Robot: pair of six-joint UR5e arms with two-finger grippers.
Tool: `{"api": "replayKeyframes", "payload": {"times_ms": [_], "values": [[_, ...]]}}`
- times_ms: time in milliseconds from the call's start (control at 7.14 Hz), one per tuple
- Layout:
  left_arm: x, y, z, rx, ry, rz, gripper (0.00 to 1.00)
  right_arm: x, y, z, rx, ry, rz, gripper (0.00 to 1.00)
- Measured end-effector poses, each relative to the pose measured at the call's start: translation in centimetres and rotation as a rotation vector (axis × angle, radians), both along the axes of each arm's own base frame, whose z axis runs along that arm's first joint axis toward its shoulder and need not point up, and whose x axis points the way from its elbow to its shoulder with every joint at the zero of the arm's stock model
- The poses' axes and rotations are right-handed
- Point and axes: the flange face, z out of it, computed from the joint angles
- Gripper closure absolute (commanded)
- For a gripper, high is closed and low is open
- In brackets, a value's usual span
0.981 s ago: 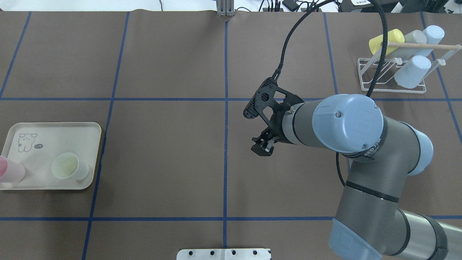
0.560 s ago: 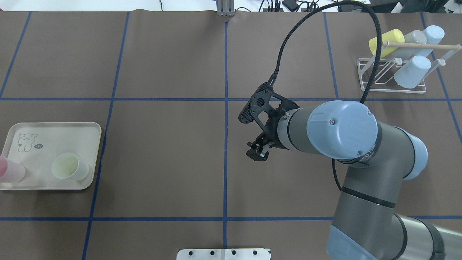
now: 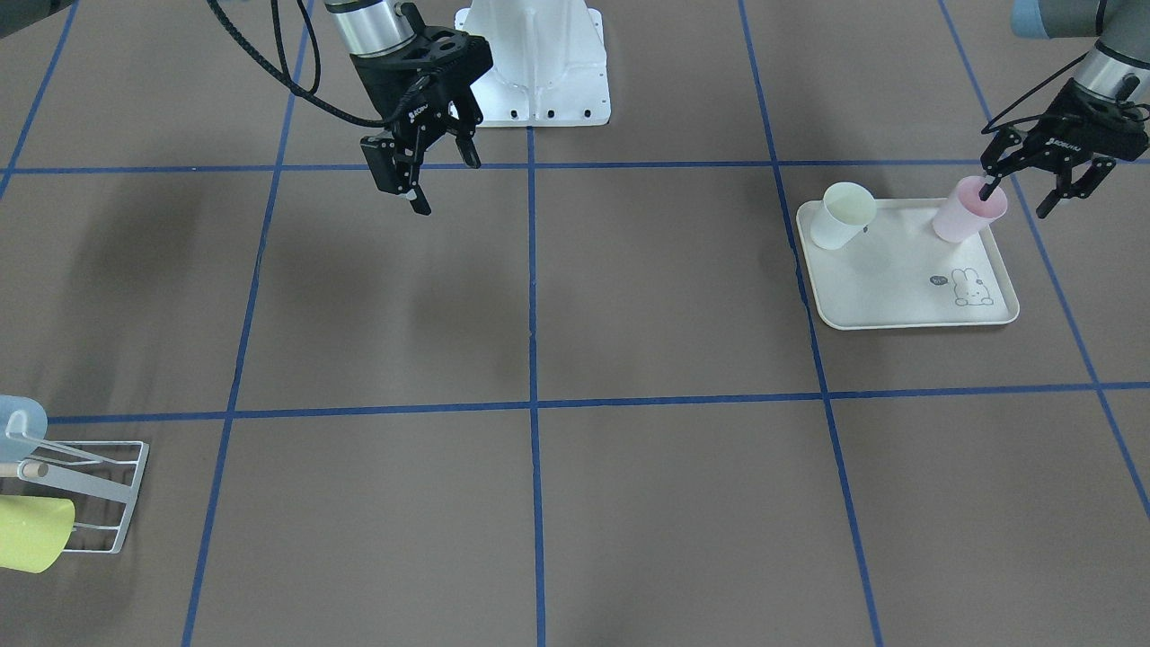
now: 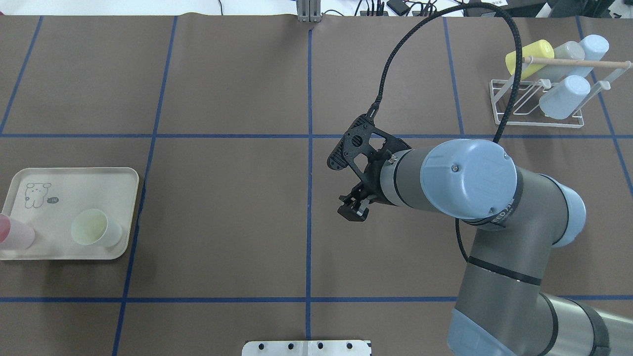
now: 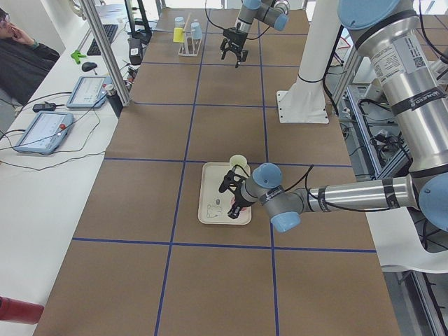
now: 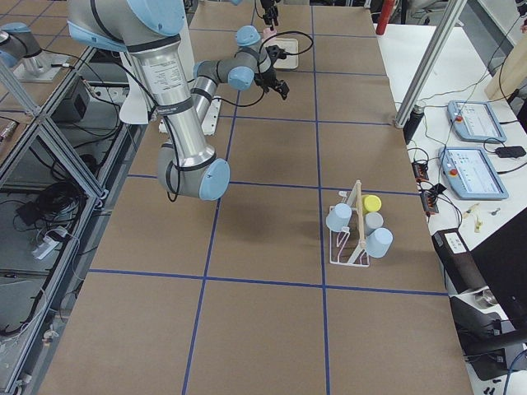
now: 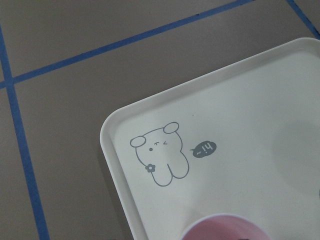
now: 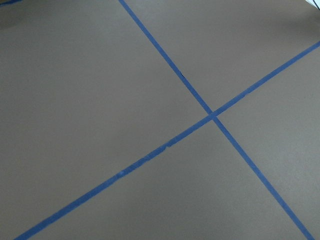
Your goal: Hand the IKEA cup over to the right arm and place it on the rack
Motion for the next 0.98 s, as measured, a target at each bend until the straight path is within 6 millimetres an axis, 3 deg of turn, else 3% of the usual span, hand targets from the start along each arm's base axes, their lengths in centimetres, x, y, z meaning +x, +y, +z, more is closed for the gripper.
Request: {"api": "replayKeyframes", "payload": {"times_ms": [700,981], "values": [[0.19,0.07,0.19,-0.004,0.002,0.009,0.62,0.01,0.0,0.38,-0.002,0.006,0.001,0.0],[0.23,0.1,0.24,-0.005,0.002,0.012,0.81,0.02,-0.01,0.44,-0.002,0.007,0.001,0.0]]}}
